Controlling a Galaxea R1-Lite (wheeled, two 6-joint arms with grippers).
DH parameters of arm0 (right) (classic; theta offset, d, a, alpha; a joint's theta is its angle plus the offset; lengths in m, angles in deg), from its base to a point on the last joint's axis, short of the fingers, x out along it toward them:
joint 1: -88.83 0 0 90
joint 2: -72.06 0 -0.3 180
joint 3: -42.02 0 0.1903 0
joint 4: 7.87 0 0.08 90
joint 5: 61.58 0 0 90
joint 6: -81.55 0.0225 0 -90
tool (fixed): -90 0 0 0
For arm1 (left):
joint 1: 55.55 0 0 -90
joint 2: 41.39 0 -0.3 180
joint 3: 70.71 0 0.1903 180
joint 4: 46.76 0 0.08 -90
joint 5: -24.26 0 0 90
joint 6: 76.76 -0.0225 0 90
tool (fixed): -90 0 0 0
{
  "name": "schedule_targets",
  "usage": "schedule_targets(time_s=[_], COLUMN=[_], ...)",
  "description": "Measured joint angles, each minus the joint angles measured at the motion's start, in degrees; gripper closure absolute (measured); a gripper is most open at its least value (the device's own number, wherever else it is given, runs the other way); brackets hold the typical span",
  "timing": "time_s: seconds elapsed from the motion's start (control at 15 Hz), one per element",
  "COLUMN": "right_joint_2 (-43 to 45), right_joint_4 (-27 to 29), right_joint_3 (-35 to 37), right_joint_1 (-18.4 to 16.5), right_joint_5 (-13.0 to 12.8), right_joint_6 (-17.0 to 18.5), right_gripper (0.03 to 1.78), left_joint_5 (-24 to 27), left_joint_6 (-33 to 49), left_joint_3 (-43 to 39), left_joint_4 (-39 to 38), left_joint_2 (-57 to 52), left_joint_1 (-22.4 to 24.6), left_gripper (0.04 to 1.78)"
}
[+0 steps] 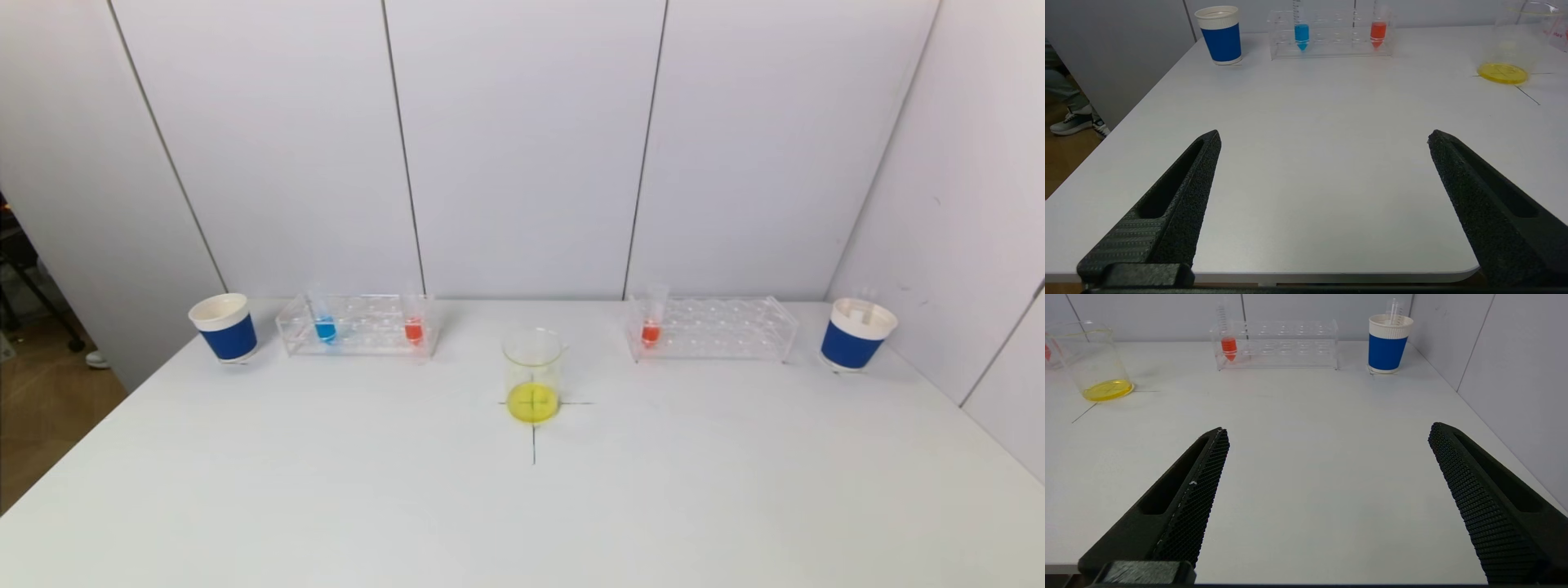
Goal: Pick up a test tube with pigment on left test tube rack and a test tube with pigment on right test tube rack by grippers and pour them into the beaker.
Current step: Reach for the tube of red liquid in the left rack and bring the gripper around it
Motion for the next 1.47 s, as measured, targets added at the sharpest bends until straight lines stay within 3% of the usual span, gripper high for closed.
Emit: schedule_targets(time_s=[0.33,0.53,0.8,1.07,1.47], right_joint_2=[0.0,0.0,0.0,0.0,0.0], right_joint_4=[0.0,0.0,0.0,0.0,0.0], right_joint_3=[0.0,0.0,0.0,0.0,0.0], right_joint_1=[0.0,0.0,0.0,0.0,0.0], right_joint_5=[0.0,0.0,0.0,0.0,0.0], right_joint_6=[0.0,0.0,0.0,0.0,0.0], right_gripper=[0.04,0.04,0.04,0.04,0.04], left_joint_5=[0.1,1.1,1.4,1.2,0.4], left_joint_6=[-0.4,-0.4,-0.4,-0.5,-1.7], left_joint_3=[1.9,10.8,25.6,36.0,43.6], left_joint_4=[2.5,8.6,10.9,5.9,-8.3], left_joint_2=[0.0,1.8,13.6,29.3,51.6], left_joint_1=[0.0,0.0,-0.1,-0.2,-0.5], left_gripper=[0.05,0.05,0.05,0.05,0.05])
